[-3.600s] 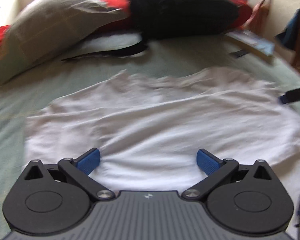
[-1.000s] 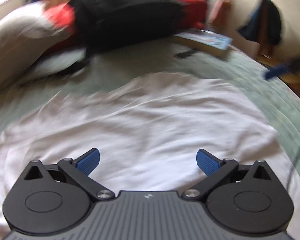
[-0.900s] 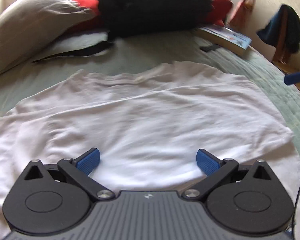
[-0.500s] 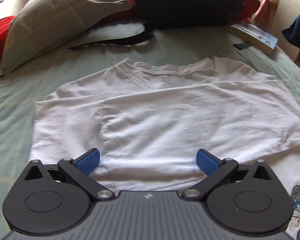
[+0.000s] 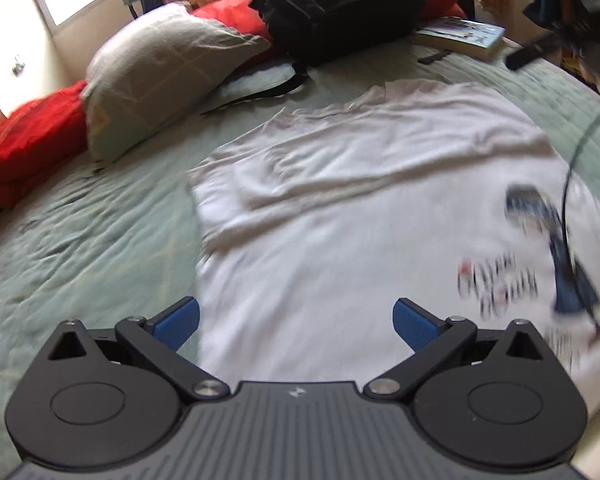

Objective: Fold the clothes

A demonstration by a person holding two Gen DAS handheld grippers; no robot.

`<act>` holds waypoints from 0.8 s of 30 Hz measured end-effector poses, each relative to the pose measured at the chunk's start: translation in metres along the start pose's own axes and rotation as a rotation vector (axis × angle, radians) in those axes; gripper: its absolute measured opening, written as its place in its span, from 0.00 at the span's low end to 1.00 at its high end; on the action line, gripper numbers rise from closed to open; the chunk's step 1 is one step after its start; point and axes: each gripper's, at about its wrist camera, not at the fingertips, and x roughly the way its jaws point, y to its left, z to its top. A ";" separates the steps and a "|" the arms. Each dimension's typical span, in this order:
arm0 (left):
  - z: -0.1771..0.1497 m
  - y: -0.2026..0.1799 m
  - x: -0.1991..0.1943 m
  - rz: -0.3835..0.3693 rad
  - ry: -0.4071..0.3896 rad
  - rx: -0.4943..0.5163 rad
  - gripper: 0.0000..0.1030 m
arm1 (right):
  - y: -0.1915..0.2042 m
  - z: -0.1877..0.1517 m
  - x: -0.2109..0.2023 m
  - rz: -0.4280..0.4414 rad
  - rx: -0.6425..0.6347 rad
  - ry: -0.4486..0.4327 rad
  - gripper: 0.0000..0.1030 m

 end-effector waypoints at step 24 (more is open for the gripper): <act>-0.094 0.002 0.048 -0.258 -0.171 -0.065 0.99 | 0.087 -0.114 0.079 -0.421 -0.059 0.102 1.00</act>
